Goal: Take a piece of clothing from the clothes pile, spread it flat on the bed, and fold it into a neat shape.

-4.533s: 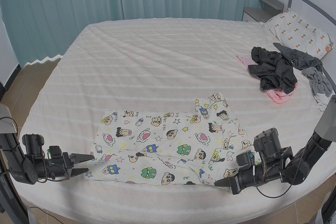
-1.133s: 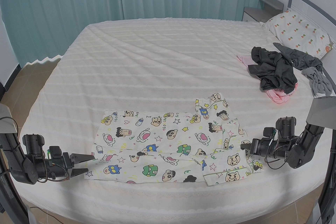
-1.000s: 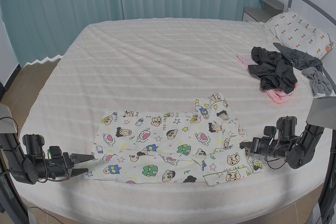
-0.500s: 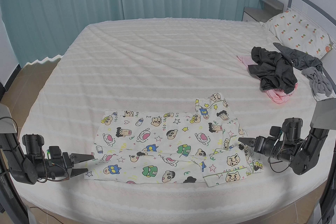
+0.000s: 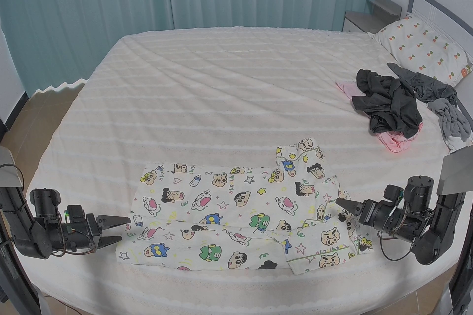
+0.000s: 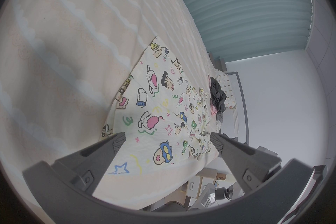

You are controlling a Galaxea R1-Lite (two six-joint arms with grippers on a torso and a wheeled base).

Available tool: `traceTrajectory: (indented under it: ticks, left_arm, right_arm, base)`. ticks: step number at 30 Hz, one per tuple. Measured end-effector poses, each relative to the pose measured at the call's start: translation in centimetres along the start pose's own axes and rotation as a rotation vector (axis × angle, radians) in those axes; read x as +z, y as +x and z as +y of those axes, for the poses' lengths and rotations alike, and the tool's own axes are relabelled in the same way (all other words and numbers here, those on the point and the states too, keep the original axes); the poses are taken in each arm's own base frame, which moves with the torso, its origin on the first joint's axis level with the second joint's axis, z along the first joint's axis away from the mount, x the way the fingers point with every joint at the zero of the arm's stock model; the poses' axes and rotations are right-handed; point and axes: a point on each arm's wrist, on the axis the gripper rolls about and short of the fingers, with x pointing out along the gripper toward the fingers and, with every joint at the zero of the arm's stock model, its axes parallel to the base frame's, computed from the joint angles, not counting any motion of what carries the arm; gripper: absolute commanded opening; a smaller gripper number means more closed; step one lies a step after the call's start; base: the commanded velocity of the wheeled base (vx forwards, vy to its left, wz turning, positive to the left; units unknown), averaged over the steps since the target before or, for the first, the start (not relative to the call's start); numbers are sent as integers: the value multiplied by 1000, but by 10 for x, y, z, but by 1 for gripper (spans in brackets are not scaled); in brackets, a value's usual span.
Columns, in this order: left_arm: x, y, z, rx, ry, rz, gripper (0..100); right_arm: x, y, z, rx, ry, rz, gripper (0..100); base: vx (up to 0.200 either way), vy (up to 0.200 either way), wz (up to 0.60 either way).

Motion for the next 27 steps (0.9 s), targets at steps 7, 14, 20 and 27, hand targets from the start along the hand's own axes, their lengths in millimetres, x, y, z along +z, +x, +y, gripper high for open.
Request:
traceTrajectory:
  ticks: [7, 14, 20, 27]
  left_arm:
    - [5, 1, 0, -1, 15, -14, 100]
    - [28, 11, -6, 92, 63, -119, 100]
    - [71, 34, -24, 137, 141, -236, 100]
    - [121, 66, -48, 181, 212, -208, 100]
  right_arm:
    - [-2, 1, -2, -9, 4, 8, 100]
    - [-1, 1, -5, -38, 5, -12, 100]
    - [0, 1, -5, -65, 3, -31, 100]
    - [0, -1, -4, -80, 1, -41, 100]
  base:
    - [0, 0, 0]
    - [0, 0, 0]
    - [0, 0, 0]
    - [0, 0, 0]
